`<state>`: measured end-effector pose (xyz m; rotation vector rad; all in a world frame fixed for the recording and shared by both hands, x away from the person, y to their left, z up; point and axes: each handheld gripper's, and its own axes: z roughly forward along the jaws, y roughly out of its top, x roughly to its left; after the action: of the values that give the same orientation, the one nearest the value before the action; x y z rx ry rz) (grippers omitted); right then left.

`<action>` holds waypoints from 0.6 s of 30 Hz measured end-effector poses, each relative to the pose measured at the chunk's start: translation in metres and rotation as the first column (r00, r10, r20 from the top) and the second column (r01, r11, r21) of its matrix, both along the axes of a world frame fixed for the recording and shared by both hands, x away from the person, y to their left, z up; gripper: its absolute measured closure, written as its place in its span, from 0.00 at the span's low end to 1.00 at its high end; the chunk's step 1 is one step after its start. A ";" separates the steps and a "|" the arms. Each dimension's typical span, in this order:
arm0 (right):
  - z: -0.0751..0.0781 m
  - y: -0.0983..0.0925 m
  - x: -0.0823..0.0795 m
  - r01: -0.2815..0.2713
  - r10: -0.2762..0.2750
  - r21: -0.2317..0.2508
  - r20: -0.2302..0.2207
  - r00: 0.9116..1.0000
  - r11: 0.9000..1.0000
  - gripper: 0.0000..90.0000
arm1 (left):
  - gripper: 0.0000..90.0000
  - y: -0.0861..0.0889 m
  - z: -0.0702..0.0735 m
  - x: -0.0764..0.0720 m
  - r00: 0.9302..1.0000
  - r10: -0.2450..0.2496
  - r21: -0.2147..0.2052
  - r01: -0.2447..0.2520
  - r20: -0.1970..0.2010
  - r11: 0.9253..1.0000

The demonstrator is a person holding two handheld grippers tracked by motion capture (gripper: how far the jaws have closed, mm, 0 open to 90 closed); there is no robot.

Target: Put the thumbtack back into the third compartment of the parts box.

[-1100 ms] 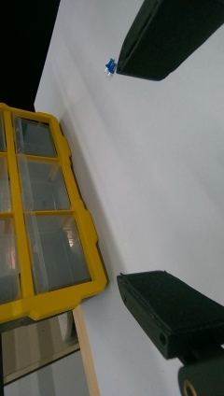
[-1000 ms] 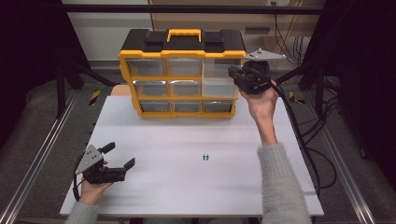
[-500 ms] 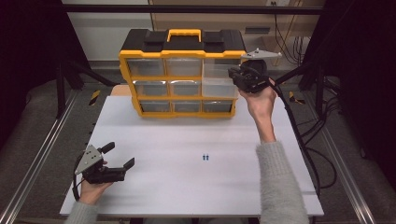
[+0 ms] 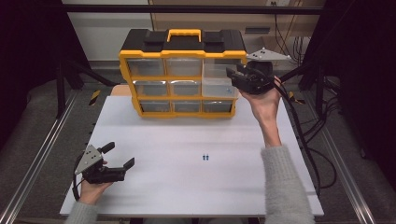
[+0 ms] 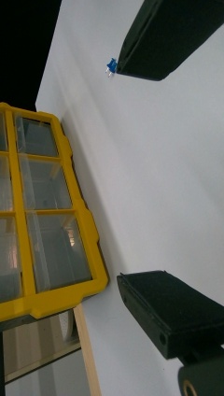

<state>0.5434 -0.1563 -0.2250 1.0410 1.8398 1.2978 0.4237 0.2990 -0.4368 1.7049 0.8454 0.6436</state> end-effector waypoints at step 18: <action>-0.020 -0.008 -0.052 0.021 -0.026 0.064 0.065 0.998 0.998 0.15 | 0.01 -0.001 -0.001 0.000 1.000 0.000 0.001 0.000 -0.003 1.000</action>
<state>0.4915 -0.1647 -0.2446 1.0378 1.7431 1.3678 0.4234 0.2980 -0.4373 1.7075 0.8473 0.6411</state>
